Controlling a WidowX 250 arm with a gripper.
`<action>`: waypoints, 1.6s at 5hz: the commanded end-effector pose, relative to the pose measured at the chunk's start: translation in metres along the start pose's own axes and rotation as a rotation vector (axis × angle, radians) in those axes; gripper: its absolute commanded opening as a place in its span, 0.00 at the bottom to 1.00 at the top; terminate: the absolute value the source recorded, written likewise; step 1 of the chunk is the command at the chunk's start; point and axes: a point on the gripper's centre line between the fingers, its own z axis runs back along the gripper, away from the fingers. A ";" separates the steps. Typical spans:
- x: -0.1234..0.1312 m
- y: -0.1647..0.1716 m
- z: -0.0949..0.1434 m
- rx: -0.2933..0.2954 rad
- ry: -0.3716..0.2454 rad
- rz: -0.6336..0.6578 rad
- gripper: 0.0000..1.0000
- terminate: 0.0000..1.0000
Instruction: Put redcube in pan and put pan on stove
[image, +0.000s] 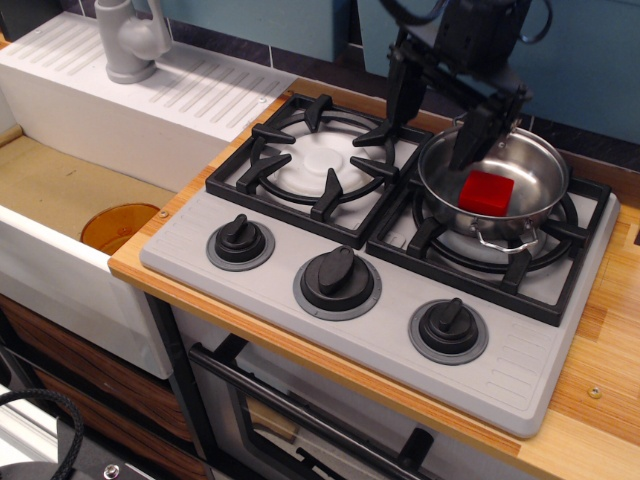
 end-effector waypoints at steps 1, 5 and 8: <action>0.020 0.002 -0.002 -0.011 -0.114 -0.011 1.00 0.00; 0.022 0.011 -0.028 -0.008 -0.158 -0.020 1.00 0.00; 0.015 0.009 -0.045 -0.043 -0.140 0.011 0.00 0.00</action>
